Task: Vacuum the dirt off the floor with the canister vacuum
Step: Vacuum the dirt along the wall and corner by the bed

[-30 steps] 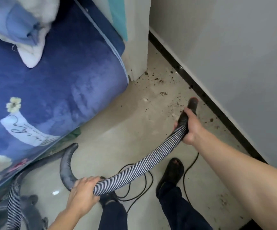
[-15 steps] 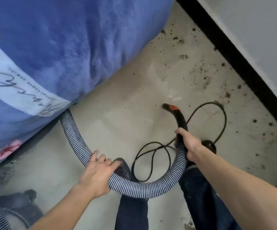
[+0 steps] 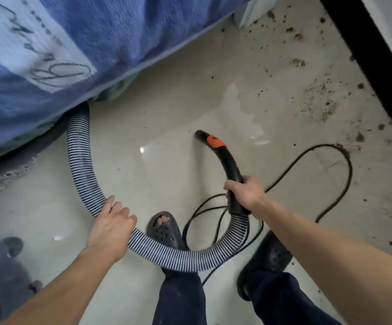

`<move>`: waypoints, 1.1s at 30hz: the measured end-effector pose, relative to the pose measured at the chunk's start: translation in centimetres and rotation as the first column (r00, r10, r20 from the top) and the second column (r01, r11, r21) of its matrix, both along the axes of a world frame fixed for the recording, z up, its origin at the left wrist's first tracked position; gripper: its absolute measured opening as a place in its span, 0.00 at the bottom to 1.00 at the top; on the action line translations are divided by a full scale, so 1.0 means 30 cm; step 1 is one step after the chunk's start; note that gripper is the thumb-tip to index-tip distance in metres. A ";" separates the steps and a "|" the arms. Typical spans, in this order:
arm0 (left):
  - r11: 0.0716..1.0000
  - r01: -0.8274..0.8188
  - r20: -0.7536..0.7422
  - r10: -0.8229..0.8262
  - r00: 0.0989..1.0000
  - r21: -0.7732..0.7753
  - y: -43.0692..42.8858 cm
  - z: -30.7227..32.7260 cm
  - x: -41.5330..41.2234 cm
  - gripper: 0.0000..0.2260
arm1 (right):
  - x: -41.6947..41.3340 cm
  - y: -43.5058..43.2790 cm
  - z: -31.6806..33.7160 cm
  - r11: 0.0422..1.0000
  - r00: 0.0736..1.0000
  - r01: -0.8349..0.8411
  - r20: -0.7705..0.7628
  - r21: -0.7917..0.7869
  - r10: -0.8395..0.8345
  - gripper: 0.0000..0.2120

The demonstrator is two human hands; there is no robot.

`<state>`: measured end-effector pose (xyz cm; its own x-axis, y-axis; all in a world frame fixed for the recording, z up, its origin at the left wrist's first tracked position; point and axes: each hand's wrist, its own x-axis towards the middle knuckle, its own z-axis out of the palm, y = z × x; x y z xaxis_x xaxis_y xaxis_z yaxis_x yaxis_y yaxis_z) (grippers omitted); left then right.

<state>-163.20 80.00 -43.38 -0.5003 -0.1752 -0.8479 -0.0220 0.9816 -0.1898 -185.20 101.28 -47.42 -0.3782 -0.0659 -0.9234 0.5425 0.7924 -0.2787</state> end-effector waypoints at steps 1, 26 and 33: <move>1.000 -0.018 -0.002 0.018 1.000 -0.022 -0.009 -0.006 0.021 0.18 | 0.003 -0.027 -0.011 1.000 1.000 -0.010 -0.006 -0.023 0.010 0.13; 0.972 -0.232 -0.023 0.231 0.973 -0.032 -0.011 -0.131 0.322 0.20 | 0.228 -0.324 -0.115 0.686 0.688 -0.725 -0.099 -0.059 0.719 0.13; 0.962 -0.268 0.027 0.269 0.963 -0.048 -0.006 -0.099 0.445 0.20 | 0.327 -0.441 -0.122 0.608 0.615 -0.787 -0.064 -0.102 0.786 0.16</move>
<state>-149.87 79.82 -46.34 -0.4017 -0.3367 -0.8516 -0.2766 0.9311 -0.2376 -175.38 88.04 -51.08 -0.1426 -0.4416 -0.8858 -0.2784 0.8767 -0.3922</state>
